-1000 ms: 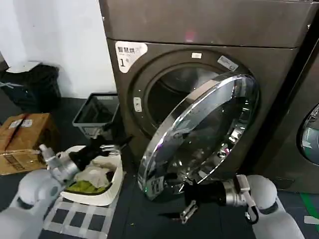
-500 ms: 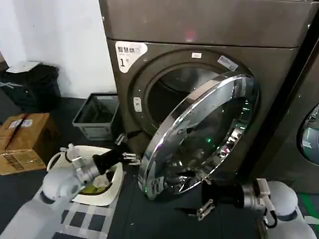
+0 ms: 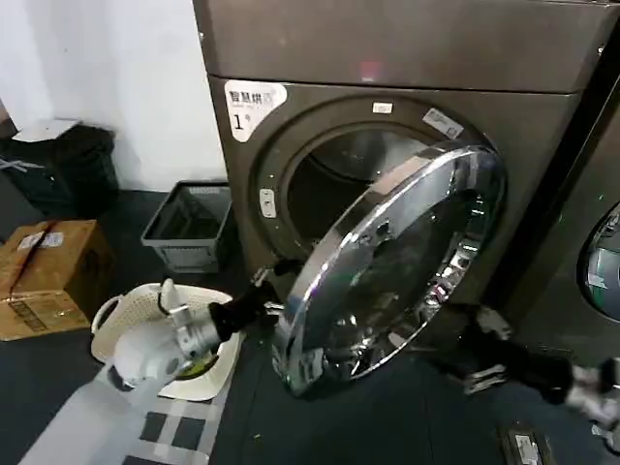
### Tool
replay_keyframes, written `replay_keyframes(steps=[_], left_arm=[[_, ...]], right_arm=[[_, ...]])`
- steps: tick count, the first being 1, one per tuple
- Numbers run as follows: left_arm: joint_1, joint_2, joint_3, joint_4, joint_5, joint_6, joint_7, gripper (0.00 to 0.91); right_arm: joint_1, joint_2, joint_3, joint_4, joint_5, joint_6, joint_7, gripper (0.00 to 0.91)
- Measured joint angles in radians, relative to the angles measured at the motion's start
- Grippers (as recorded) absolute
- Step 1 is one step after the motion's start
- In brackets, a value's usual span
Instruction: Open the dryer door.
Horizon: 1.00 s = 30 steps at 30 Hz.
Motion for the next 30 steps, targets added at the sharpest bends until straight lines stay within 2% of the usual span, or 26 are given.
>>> replay_keyframes(steps=[11,15,22,30], left_arm=[[-0.003,0.012,0.058,-0.041,-0.005,-0.006,0.015,0.907],[-0.008,0.020,0.087,-0.055,-0.005,-0.015,0.015,0.907],[-0.034,0.029,0.165,-0.083,-0.009,-0.038,0.009,0.907],[-0.094,0.024,0.291,-0.089,-0.039,-0.066,0.007,0.907]], right_arm=[[-0.086,0.034,0.188,0.089,-0.044,-0.023,0.261,0.907],[-0.118,0.048,0.241,0.120,-0.013,-0.059,0.422,0.907],[-0.168,0.052,0.311,0.169,0.032,-0.070,0.704,0.907],[-0.221,0.029,0.416,0.241,0.032,-0.088,0.974,0.907]])
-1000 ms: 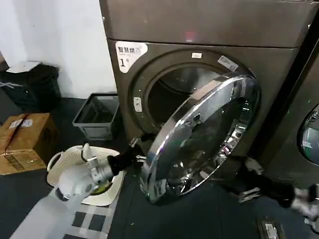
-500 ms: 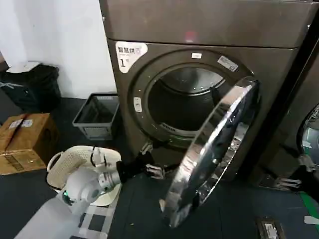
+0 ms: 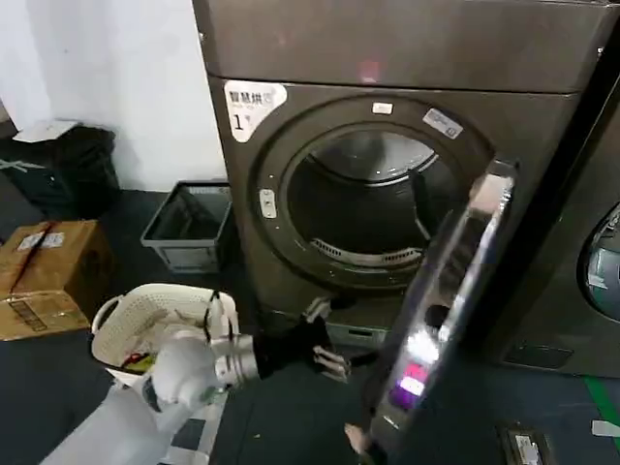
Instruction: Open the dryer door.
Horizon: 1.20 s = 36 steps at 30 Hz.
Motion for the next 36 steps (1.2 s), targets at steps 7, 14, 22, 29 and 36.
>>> replay_keyframes(steps=[7,14,22,29,36], left_arm=[[-0.064,-0.032,0.091,0.028,-0.011,-0.017,0.000,0.907],[-0.124,-0.086,0.181,0.072,0.012,-0.019,-0.006,0.907],[-0.175,-0.171,0.270,0.140,0.034,-0.023,-0.019,0.907],[-0.214,-0.242,0.337,0.203,0.046,-0.030,-0.044,0.907],[-0.259,-0.315,0.397,0.267,0.095,-0.076,-0.071,0.907]], right_arm=[[-0.037,-0.041,0.124,0.015,-0.041,-0.003,0.162,0.907],[-0.075,-0.053,0.247,0.013,-0.063,-0.026,0.178,0.907],[-0.119,-0.065,0.364,0.039,-0.038,-0.079,0.191,0.907],[-0.138,-0.074,0.439,0.057,-0.032,-0.116,0.208,0.907],[-0.156,-0.064,0.491,0.075,-0.035,-0.128,0.216,0.907]])
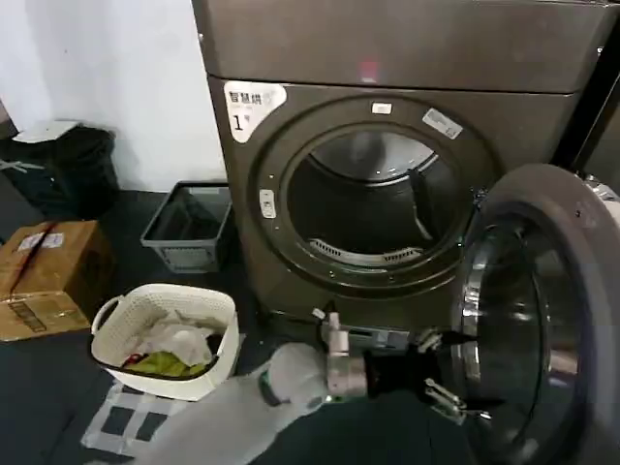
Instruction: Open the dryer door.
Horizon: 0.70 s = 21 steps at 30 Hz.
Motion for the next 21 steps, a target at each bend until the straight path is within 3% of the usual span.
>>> replay_keyframes(steps=[21], left_arm=[[-0.097,-0.238,0.079,0.242,0.059,-0.026,-0.127,0.907]], right_arm=[[-0.040,-0.029,0.187,-0.057,-0.027,-0.013,0.032,0.907]])
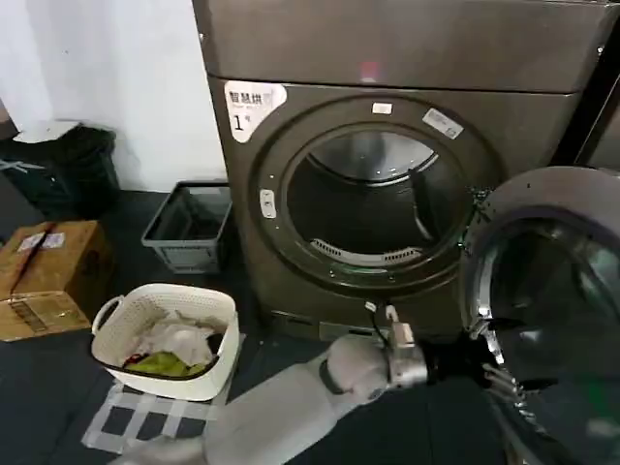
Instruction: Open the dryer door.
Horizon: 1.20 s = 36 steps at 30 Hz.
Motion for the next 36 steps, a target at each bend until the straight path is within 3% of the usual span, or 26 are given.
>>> replay_keyframes(steps=[9,16,36], left_arm=[[-0.028,-0.077,0.037,0.087,0.040,-0.032,-0.061,0.907],[-0.055,-0.140,0.057,0.155,-0.007,-0.056,-0.056,0.907],[-0.120,-0.139,0.060,0.368,0.056,-0.081,-0.088,0.907]], right_arm=[[-0.015,-0.016,0.053,-0.029,0.000,-0.004,0.013,0.907],[-0.029,-0.026,0.096,-0.046,-0.001,0.004,0.011,0.907],[-0.058,-0.068,0.239,-0.142,-0.035,0.048,-0.016,0.907]])
